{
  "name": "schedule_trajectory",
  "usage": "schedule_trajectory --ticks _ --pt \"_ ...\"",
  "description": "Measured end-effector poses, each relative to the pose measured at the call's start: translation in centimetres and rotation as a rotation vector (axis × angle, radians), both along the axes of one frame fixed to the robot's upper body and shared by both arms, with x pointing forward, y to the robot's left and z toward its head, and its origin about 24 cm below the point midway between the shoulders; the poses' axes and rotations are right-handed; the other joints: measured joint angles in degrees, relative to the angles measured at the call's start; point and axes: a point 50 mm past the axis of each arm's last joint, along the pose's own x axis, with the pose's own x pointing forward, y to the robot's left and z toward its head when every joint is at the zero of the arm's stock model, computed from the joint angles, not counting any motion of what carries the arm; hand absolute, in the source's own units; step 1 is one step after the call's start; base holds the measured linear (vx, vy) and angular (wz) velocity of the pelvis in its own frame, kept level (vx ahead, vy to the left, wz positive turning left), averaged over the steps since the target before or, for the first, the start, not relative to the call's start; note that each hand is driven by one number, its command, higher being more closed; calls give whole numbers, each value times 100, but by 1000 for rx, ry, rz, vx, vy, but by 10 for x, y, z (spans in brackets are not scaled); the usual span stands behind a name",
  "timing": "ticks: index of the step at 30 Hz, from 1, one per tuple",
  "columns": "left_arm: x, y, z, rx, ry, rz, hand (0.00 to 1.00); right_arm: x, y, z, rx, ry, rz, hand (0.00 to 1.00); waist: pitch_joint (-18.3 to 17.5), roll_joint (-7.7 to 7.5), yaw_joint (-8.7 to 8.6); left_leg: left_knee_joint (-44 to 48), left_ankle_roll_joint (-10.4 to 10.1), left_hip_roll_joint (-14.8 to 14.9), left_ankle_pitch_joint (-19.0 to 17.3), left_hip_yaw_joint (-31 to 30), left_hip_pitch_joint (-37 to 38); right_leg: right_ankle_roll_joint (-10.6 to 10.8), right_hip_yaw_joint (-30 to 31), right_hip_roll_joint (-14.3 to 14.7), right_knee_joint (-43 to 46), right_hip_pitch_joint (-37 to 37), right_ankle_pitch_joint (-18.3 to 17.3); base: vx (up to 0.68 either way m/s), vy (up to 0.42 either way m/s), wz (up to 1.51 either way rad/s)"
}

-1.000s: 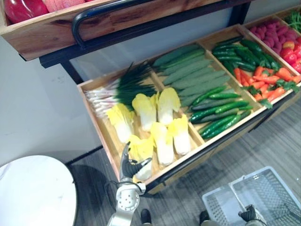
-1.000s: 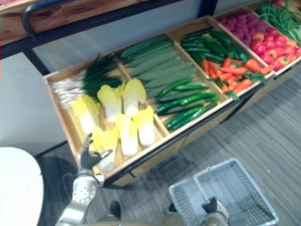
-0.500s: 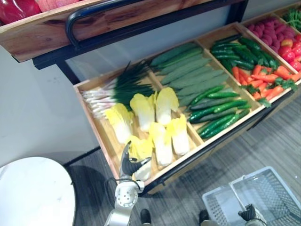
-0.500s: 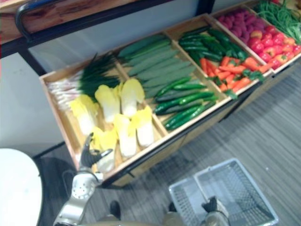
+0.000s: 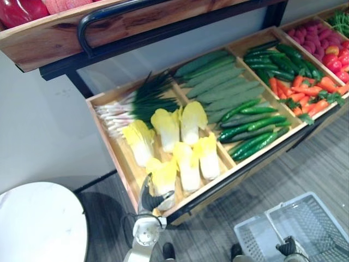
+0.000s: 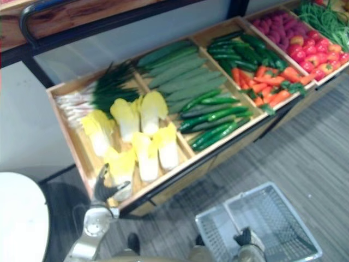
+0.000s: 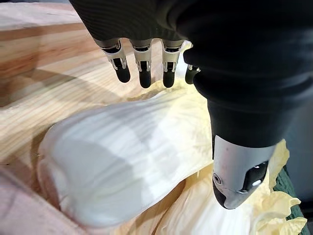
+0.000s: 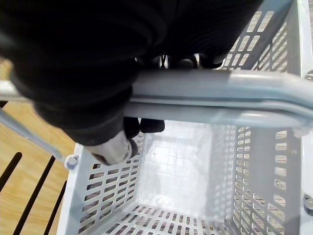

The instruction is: Pick vegetable in the basket

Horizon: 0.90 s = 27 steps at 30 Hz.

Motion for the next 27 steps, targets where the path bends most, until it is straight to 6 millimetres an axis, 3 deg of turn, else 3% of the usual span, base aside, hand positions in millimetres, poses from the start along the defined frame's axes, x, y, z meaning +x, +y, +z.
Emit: schedule_trajectory --ticks 12,27 --pt "-10 3 -19 5 106 2 0 2 1 0 6 -3 1 100 -2 3 0 -1 0 0 0 25 8 0 30 1 -1 -6 0 0 0 0" --pt "-4 2 -38 97 180 6 0 7 4 1 4 -6 31 100 -53 50 1 -18 -36 10 -28 206 130 13 222 12 -33 0 35 -5 1 -5"
